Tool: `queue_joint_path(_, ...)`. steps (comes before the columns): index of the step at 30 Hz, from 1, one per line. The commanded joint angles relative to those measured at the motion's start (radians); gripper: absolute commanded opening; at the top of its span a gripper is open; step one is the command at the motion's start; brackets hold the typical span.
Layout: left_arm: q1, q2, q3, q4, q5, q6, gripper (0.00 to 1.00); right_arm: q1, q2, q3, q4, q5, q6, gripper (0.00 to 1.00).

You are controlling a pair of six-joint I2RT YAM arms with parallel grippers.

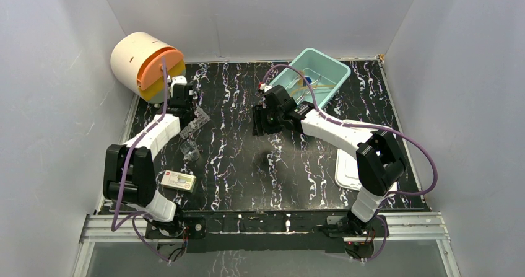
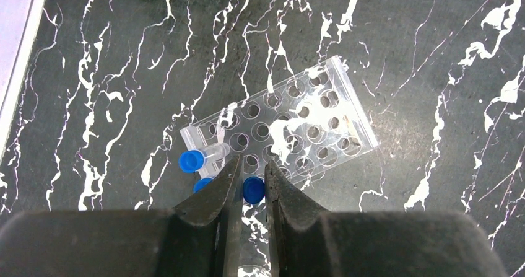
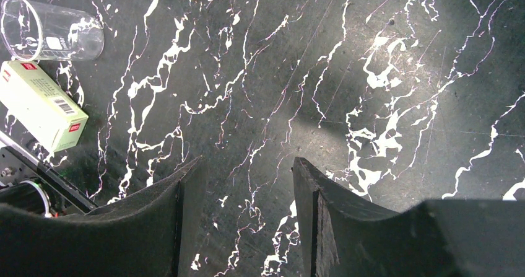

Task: Organize the chemistry lab equipment

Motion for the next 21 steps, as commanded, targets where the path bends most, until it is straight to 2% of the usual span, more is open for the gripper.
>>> queue_joint_path(1, 0.004, -0.053, -0.028, -0.004, 0.009, -0.01, 0.15, -0.004, -0.012, -0.004, 0.025, -0.007, 0.005, 0.6)
queue_joint_path(8, 0.003, -0.119, -0.11, 0.07, 0.015, -0.013, 0.16, -0.004, -0.016, -0.01, 0.025, -0.006, 0.005, 0.6)
queue_joint_path(15, 0.004, -0.196, -0.202, 0.171, 0.037, 0.001, 0.2, -0.004, -0.019, -0.011, 0.026, -0.005, 0.005, 0.6)
queue_joint_path(21, 0.004, -0.204, -0.22, 0.176, 0.053, 0.009, 0.24, -0.004, -0.018, -0.011, 0.026, -0.004, 0.004, 0.6)
